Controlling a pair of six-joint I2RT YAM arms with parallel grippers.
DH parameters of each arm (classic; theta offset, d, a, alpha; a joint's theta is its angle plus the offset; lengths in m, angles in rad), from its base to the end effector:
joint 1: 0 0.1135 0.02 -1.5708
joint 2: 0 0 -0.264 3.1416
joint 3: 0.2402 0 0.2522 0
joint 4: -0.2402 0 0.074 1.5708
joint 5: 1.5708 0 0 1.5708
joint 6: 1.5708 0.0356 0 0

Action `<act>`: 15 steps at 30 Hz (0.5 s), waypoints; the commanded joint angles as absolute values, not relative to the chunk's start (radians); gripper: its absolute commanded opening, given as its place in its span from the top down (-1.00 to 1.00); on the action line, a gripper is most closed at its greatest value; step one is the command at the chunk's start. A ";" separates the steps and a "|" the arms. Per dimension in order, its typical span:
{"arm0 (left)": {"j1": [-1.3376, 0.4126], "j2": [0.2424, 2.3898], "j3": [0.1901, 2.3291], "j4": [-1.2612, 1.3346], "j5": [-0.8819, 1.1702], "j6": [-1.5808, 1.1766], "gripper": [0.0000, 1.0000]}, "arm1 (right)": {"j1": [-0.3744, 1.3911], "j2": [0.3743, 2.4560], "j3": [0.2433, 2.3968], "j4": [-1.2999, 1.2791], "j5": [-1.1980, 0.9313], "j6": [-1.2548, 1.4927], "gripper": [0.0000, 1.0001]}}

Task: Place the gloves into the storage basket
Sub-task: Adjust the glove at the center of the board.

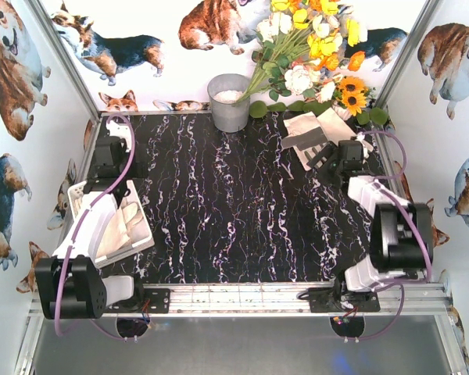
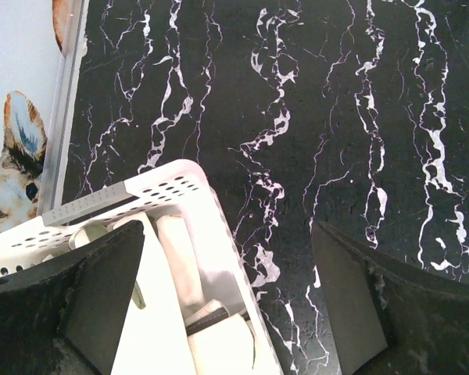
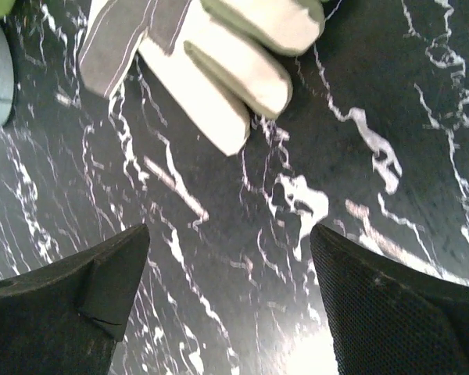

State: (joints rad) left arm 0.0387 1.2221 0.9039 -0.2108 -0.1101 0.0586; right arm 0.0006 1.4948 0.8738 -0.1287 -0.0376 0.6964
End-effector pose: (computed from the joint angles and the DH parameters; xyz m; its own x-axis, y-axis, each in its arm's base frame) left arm 0.2753 0.0146 0.2868 -0.5112 0.0385 -0.8586 -0.1035 0.9890 0.1059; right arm 0.3143 0.0015 0.2083 -0.5408 0.6407 -0.5450 0.4155 0.7669 0.4891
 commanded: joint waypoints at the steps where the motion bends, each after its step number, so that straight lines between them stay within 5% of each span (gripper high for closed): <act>1: 0.032 1.236 0.906 -0.165 -0.123 0.048 -0.64 | -0.049 1.594 0.883 0.132 -0.087 0.805 -0.68; 6: 0.031 1.240 0.908 -0.171 -0.163 0.065 -0.65 | -0.074 1.728 0.931 0.240 -0.166 0.828 -0.40; 15: 0.033 1.291 0.941 -0.199 -0.191 0.086 -0.67 | -0.088 1.849 0.963 0.284 -0.129 0.883 -0.20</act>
State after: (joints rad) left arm 0.0376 1.2831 0.9054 -0.2089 -0.1886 0.0700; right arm -0.0807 1.8095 0.9127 0.1883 -0.1455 0.8482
